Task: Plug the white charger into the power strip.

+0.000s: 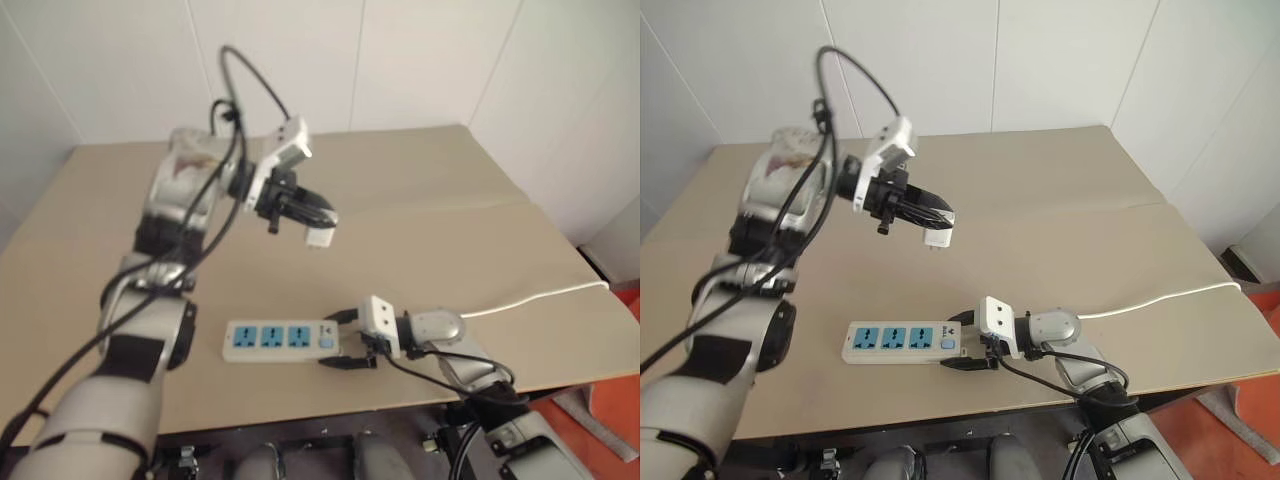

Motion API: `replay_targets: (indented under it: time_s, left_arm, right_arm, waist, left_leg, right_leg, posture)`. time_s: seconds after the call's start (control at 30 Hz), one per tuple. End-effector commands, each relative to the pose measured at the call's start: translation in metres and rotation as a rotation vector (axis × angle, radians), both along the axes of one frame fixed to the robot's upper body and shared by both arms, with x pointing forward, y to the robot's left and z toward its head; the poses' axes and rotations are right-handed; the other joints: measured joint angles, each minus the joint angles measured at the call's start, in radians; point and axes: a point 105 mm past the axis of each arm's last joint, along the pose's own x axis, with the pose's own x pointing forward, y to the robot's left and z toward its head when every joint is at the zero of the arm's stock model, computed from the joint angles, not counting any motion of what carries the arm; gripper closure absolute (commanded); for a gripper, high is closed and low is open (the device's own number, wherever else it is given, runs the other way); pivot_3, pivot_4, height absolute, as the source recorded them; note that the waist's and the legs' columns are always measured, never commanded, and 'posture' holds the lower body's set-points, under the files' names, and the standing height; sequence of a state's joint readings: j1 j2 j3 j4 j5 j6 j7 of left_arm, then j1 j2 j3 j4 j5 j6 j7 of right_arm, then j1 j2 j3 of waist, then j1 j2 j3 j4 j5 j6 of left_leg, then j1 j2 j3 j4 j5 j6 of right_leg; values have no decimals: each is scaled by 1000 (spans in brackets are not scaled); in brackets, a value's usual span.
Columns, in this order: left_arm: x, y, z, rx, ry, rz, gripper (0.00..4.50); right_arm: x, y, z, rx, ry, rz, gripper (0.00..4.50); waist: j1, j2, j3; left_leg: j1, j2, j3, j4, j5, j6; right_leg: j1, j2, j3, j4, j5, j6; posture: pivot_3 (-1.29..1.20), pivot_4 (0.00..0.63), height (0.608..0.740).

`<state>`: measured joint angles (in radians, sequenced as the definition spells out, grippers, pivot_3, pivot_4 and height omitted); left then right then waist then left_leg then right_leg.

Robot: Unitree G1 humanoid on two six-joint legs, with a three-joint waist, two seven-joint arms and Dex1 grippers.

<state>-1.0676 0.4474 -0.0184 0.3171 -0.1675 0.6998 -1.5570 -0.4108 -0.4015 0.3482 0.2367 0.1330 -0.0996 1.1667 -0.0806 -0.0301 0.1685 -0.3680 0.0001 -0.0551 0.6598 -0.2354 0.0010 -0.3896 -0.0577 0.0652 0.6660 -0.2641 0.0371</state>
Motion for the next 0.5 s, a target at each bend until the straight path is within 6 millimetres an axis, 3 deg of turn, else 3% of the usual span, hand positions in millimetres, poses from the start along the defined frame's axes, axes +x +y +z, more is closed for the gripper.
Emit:
replay_targets:
  time_s: [0.03, 0.3, 0.5]
  left_arm:
    - [-22, 12, 27, -200, -53, -28, 3432]
    - [-45, 35, 17, -352, -110, 32, 3432]
    - [-56, 36, -14, -232, -79, -3, 3432]
  right_arm:
    - [-6, -3, -34, -121, 80, -26, 1089]
    - [3, -14, -33, -133, 60, -65, 1089]
    - [4, -15, -35, -140, 64, -75, 1089]
  waist:
    - [2, 0, 0]
    - [8, 0, 0]
    - [10, -1, -1]
  left_leg:
    - [0, 0, 0, 0, 0, 0]
    - [5, 1, 0, 0, 0, -1]
    - [5, 1, 1, 0, 1, -2]
  right_leg:
    - [0, 0, 0, 0, 1, -1]
    - [4, 1, 0, -1, 2, -3]
    - [4, 1, 1, -1, 3, -3]
  posture:
    - [0, 150, 740]
    - [0, 150, 740]
    - [0, 150, 740]
